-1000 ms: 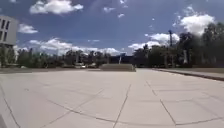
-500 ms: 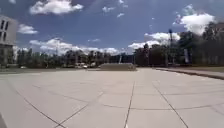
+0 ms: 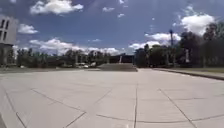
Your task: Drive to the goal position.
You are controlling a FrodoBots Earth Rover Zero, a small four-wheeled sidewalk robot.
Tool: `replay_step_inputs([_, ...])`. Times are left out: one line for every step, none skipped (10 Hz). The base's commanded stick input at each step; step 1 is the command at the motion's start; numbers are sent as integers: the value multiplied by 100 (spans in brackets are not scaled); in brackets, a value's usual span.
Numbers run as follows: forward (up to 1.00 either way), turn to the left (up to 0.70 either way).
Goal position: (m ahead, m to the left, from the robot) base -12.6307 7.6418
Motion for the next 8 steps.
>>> replay_step_inputs([70,0])
replay_step_inputs([70,0])
replay_step_inputs([70,0])
replay_step_inputs([70,0])
replay_step_inputs([70,0])
replay_step_inputs([70,0])
replay_step_inputs([70,0])
replay_step_inputs([70,0])
